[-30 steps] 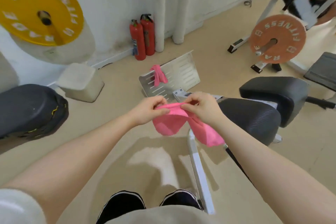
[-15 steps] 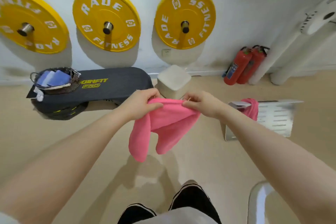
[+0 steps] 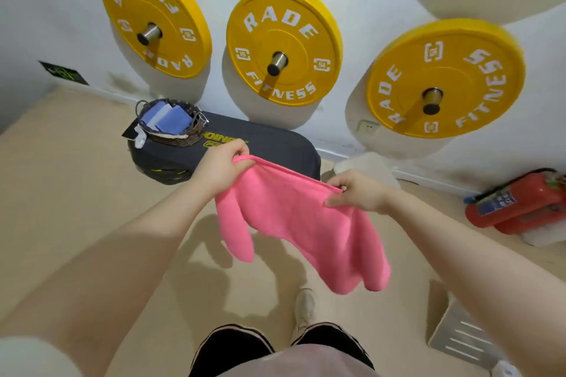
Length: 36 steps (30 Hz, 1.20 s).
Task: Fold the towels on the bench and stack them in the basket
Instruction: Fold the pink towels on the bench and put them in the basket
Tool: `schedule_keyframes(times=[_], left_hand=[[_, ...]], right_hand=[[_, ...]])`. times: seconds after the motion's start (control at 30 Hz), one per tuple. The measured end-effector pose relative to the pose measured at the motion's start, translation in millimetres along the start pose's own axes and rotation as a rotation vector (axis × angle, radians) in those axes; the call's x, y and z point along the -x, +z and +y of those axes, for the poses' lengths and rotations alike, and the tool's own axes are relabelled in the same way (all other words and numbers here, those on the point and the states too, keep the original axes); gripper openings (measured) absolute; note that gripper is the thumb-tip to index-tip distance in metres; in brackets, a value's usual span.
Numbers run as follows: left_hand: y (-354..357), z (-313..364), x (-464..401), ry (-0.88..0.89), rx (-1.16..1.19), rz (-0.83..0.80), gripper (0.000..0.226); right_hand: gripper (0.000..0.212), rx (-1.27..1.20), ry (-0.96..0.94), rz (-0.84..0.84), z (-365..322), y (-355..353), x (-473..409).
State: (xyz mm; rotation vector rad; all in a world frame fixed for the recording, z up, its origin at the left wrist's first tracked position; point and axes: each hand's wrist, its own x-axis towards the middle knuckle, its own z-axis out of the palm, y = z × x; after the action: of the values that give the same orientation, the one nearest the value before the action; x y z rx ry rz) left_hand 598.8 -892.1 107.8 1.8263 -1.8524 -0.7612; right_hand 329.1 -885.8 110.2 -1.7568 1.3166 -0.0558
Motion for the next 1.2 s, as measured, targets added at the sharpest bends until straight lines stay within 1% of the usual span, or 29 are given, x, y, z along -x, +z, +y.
schedule_keyframes(times=[0.1,0.13,0.2,0.23,0.33,0.4,0.5,0.57,0.6,0.63,0.67,0.7,0.73,0.77,0.8,0.83,0.87,0.9,0.93,0.97,1.03,1.07,1.1,1.17,1.2], left_hand=[[-11,-18,-41,-0.005,0.048,-0.027,0.028],[-15,-24,-53,0.004,0.061,-0.056,0.022],[-24,-36,-81,0.024,0.065,-0.129,0.013],[-27,-44,-97,0.040,0.052,-0.145,0.013],[-37,-72,-151,0.122,0.014,-0.120,0.032],[-41,-91,-189,0.172,-0.029,-0.071,0.036],[-50,-118,-240,0.238,-0.057,-0.083,0.040],[-58,-140,-271,0.278,-0.040,-0.121,0.047],[-62,-149,-283,0.256,-0.046,-0.161,0.046],[-66,-159,-294,0.248,-0.070,-0.215,0.040],[-67,-168,-305,0.216,-0.120,-0.274,0.028],[-64,-180,-314,0.139,-0.107,-0.407,0.013],[-63,-193,-322,0.072,-0.131,-0.513,0.004],[-63,-208,-332,0.021,-0.131,-0.538,0.010],[-60,-216,-334,-0.060,-0.196,-0.614,0.010],[-58,-224,-336,-0.051,-0.186,-0.608,0.008],[-57,-231,-340,0.004,-0.235,-0.593,0.021],[-56,-236,-347,0.047,-0.245,-0.632,0.034],[-55,-238,-351,0.076,-0.248,-0.677,0.042],[-53,-240,-357,0.126,-0.256,-0.696,0.043],[-44,-246,-377,0.185,-0.270,-0.689,0.035],[-37,-251,-389,0.165,-0.295,-0.687,0.032],[-27,-259,-403,0.165,-0.324,-0.677,0.033],[8,-286,-431,0.198,-0.331,-0.630,0.042],[30,-304,-445,0.195,-0.323,-0.610,0.041]], right_hand=[[0.010,0.173,-0.024,0.045,1,-28,-57],[0.006,0.206,-0.012,0.096,-2,-37,-73],[0.010,0.233,0.043,0.215,-5,-50,-106],[0.012,0.235,0.089,0.271,-6,-56,-122],[0.014,0.279,0.198,0.416,-14,-69,-167],[0.017,0.272,0.262,0.446,-21,-70,-196],[0.017,0.169,0.364,0.520,-34,-65,-241],[0.024,0.064,0.398,0.565,-41,-57,-268],[0.027,0.015,0.399,0.564,-43,-50,-282],[0.027,-0.038,0.408,0.557,-45,-43,-295],[0.027,-0.081,0.419,0.559,-43,-36,-308],[0.025,-0.124,0.436,0.562,-40,-28,-320],[0.023,-0.172,0.456,0.555,-38,-20,-331],[0.021,-0.204,0.469,0.527,-38,-12,-338],[0.020,-0.207,0.468,0.481,-37,-6,-344],[0.019,-0.201,0.471,0.437,-36,-2,-349],[0.019,-0.203,0.483,0.403,-35,0,-353],[0.019,-0.215,0.502,0.381,-32,1,-360],[0.020,-0.234,0.516,0.372,-31,1,-364],[0.021,-0.261,0.521,0.373,-28,0,-370],[0.028,-0.300,0.558,0.366,-15,-3,-393],[0.028,-0.297,0.582,0.352,-6,-4,-406],[0.024,-0.264,0.604,0.331,6,-4,-421],[0.018,-0.137,0.642,0.299,39,1,-458],[0.017,-0.078,0.660,0.297,60,8,-478]])
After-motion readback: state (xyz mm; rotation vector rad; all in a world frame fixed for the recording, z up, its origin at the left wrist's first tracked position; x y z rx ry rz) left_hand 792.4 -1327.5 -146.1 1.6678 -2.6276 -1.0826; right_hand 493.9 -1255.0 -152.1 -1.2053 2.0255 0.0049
